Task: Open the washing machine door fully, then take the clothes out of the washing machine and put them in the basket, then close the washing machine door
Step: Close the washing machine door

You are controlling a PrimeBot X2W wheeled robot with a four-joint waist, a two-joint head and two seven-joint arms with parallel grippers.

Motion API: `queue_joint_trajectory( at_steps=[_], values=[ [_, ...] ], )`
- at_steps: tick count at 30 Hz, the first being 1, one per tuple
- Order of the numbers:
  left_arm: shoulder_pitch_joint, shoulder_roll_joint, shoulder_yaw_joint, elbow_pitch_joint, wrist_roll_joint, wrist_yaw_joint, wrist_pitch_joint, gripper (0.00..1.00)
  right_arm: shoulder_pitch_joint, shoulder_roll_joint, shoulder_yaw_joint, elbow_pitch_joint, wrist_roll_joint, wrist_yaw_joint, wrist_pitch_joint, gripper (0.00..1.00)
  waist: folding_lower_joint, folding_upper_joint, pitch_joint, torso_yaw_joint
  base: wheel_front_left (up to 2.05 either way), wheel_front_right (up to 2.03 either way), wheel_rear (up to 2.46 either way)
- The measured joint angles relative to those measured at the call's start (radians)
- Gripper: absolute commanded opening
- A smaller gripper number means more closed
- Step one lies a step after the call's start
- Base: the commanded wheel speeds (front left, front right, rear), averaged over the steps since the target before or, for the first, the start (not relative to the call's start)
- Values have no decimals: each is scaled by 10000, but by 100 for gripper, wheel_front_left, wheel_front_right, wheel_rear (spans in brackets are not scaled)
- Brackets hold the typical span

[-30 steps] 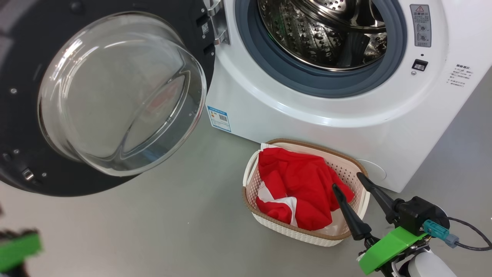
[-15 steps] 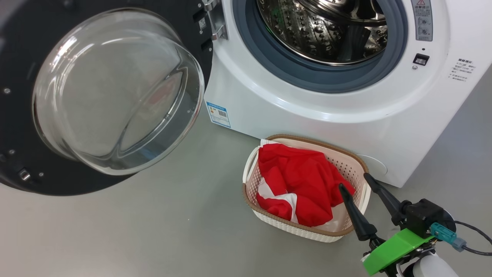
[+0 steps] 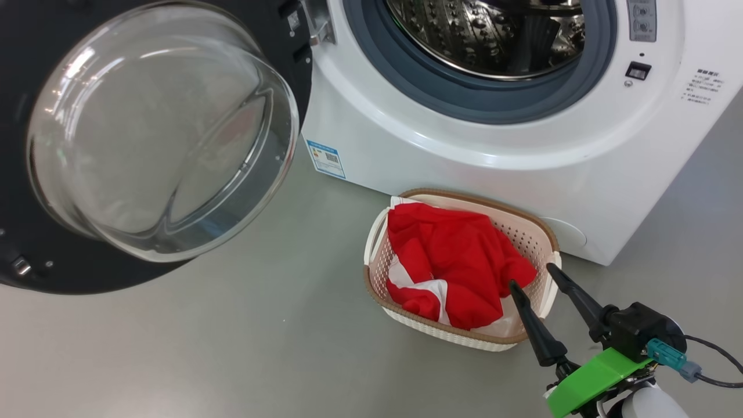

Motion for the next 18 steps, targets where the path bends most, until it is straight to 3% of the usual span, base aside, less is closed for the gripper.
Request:
queue_joint_trajectory(
  at_steps=[8,18],
  values=[
    [-379,136,-272,1335,-491,0,2015,0,-202,-272,105,2,0,0,0,100,0,0,388,-166,0,0,0],
    [-372,188,-236,1672,-999,0,2752,0,-390,-408,107,-6,-4,0,0,100,0,0,721,-372,0,0,0]
  ],
)
